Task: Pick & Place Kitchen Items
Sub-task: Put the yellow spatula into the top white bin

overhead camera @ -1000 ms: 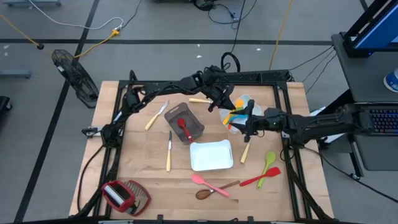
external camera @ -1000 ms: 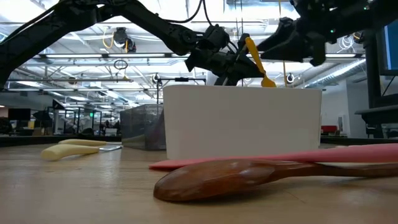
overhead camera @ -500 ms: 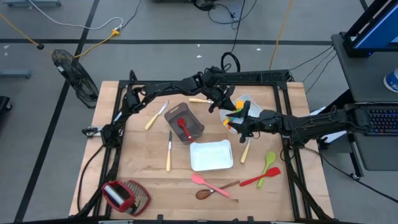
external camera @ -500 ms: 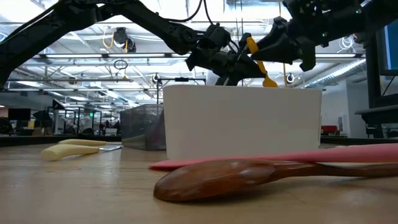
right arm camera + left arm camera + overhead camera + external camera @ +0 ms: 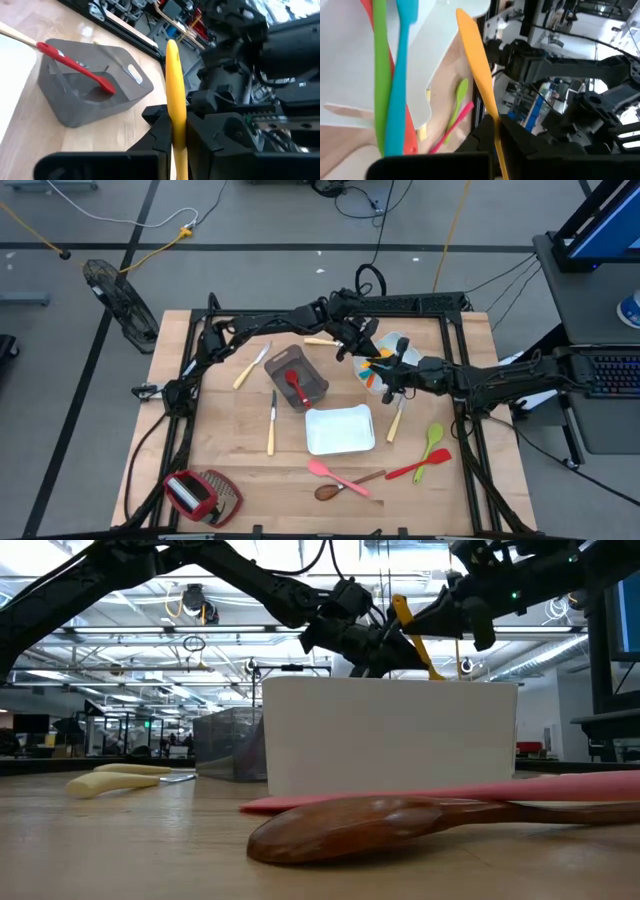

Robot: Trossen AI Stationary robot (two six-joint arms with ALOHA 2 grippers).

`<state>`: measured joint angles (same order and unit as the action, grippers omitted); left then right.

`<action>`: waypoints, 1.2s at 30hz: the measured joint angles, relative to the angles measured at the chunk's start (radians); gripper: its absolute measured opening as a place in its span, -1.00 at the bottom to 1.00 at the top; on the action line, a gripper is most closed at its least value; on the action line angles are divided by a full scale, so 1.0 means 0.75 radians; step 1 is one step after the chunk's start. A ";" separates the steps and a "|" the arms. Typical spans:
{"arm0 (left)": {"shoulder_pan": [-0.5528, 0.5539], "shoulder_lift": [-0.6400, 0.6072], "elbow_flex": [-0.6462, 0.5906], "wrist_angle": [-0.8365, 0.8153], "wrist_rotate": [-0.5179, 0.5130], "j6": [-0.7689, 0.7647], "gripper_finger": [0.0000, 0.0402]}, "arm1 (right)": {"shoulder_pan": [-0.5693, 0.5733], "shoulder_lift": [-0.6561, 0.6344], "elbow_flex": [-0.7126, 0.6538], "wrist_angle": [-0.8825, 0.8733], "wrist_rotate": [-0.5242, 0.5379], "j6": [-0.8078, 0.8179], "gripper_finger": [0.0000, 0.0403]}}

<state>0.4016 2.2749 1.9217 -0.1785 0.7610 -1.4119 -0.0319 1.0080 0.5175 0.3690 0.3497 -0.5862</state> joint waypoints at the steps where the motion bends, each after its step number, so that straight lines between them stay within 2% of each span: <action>1: 0.001 0.000 0.000 -0.002 -0.016 0.003 -0.90 | -0.001 0.000 0.000 -0.007 0.006 0.019 -0.88; 8: 0.033 -0.003 0.001 0.032 -0.096 0.112 -0.53 | 0.001 0.001 -0.002 -0.132 -0.008 0.112 -0.88; 13: 0.068 -0.003 0.001 0.045 -0.127 0.136 -0.25 | 0.002 0.001 -0.002 -0.176 -0.006 0.102 -0.88; 18: 0.148 -0.003 0.001 0.108 -0.092 0.145 -0.07 | -0.019 0.002 -0.002 -0.213 -0.006 0.098 -0.88; 21: 0.181 -0.003 0.001 0.189 -0.042 0.148 -0.02 | -0.063 0.002 -0.002 -0.257 -0.009 0.112 -0.88; 24: 0.194 -0.012 0.001 0.255 -0.046 0.161 -0.02 | -0.120 0.001 -0.002 -0.244 -0.022 0.113 -0.88; 30: 0.192 -0.045 0.001 0.327 -0.060 0.197 -0.01 | -0.279 0.011 -0.002 -0.222 -0.281 0.102 -0.88; 36: 0.193 -0.043 0.001 0.346 -0.061 0.200 -0.01 | -0.403 0.082 -0.001 -0.192 -0.382 0.028 -0.88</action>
<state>0.5461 2.2429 1.9224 0.0813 0.7155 -1.2615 -0.3344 1.0696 0.5170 0.2247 0.0629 -0.5652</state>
